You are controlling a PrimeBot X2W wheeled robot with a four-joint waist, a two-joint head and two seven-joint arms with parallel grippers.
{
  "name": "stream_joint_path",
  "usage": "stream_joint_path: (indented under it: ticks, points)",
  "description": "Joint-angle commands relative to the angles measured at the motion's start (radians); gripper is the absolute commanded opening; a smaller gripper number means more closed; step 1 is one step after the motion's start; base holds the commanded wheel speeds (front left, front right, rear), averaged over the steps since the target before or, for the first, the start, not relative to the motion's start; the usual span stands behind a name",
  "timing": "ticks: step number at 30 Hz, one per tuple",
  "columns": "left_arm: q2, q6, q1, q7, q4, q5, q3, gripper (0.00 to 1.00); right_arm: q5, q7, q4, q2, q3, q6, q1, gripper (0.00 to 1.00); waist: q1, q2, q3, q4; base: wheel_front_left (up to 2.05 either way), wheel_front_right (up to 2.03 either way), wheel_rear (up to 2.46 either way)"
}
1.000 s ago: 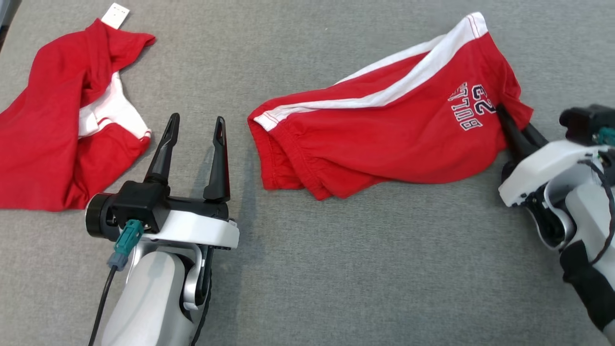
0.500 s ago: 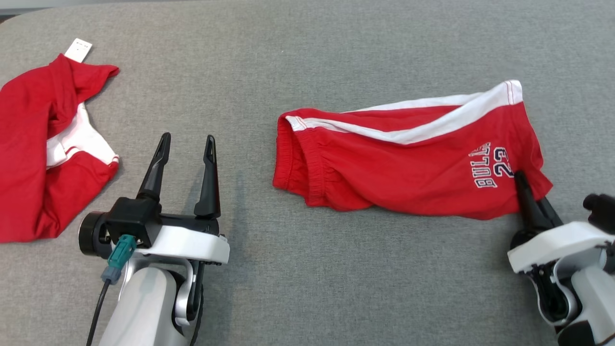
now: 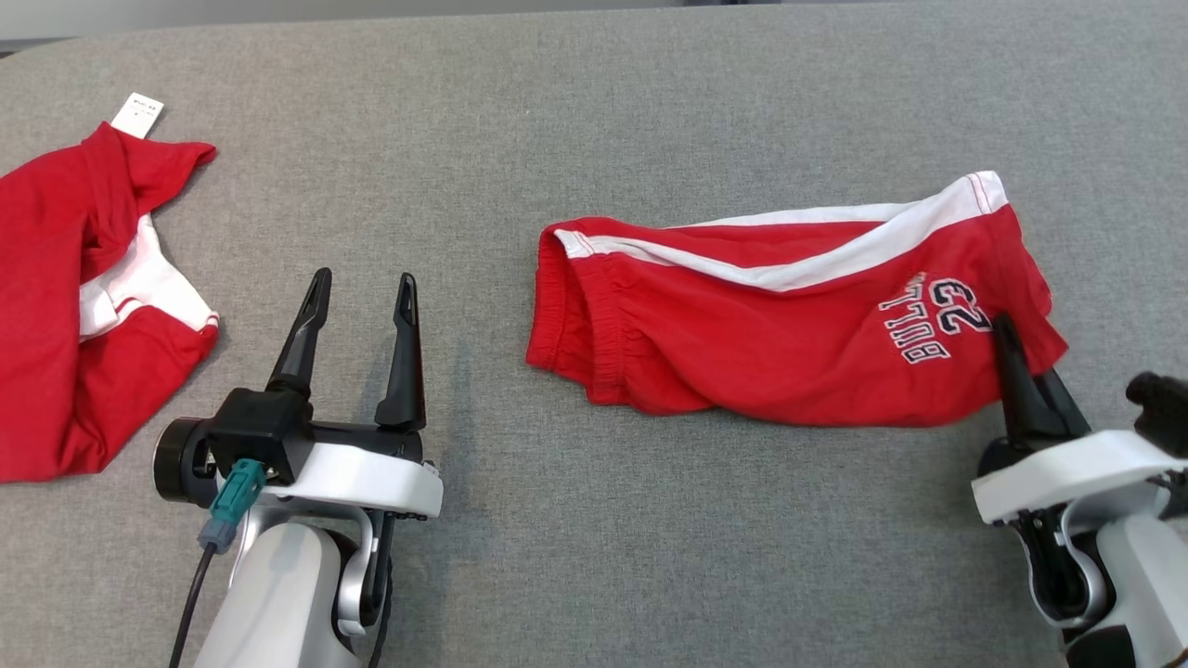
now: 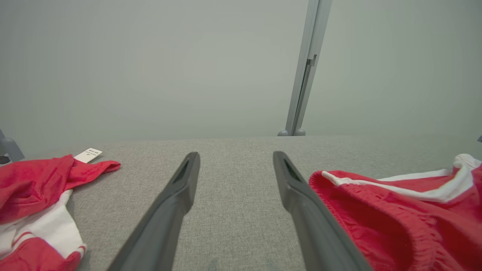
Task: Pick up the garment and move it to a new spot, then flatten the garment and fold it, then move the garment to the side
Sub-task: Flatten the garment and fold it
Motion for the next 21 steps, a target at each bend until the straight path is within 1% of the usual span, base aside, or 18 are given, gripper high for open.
stream_joint_path:
  ticks: [1, 6, 10, 13, 17, 21]
  points:
    - [0.005, -0.003, 0.007, -0.004, 0.001, -0.004, 0.004, 1.0, -0.019, 0.003, -0.023, -0.008, 0.008, 0.0, -0.019, 0.0, 0.0, 0.0, -0.004, 0.001, 0.0, 0.0, 0.0]
    - [0.003, -0.004, 0.011, -0.004, 0.003, -0.007, 0.0, 1.0, -0.064, 0.069, -0.104, 0.001, 0.047, 0.0, -0.063, 0.0, 0.0, 0.0, -0.019, 0.003, 0.0, 0.0, 0.0]
    - [0.0, -0.006, 0.013, -0.004, 0.012, -0.009, -0.011, 1.0, -0.102, 0.143, -0.165, 0.036, 0.105, 0.0, -0.113, 0.0, 0.0, 0.0, -0.032, 0.012, 0.0, 0.0, 0.0]
    - [-0.003, -0.011, 0.009, -0.004, 0.018, -0.017, -0.023, 1.0, -0.122, 0.189, -0.19, 0.068, 0.17, 0.0, -0.158, 0.0, 0.0, 0.0, -0.037, 0.028, 0.0, 0.0, 0.0]
    - [-0.006, -0.014, -0.002, -0.004, 0.022, -0.027, -0.044, 1.0, -0.131, 0.232, -0.182, 0.108, 0.265, 0.0, -0.211, 0.0, 0.0, 0.0, -0.04, 0.059, 0.0, 0.0, 0.0]
    - [-0.008, -0.01, -0.007, -0.004, 0.021, -0.04, -0.058, 1.0, -0.124, 0.256, -0.125, 0.135, 0.368, 0.0, -0.233, 0.0, 0.0, 0.0, -0.032, 0.09, 0.0, 0.0, 0.0]
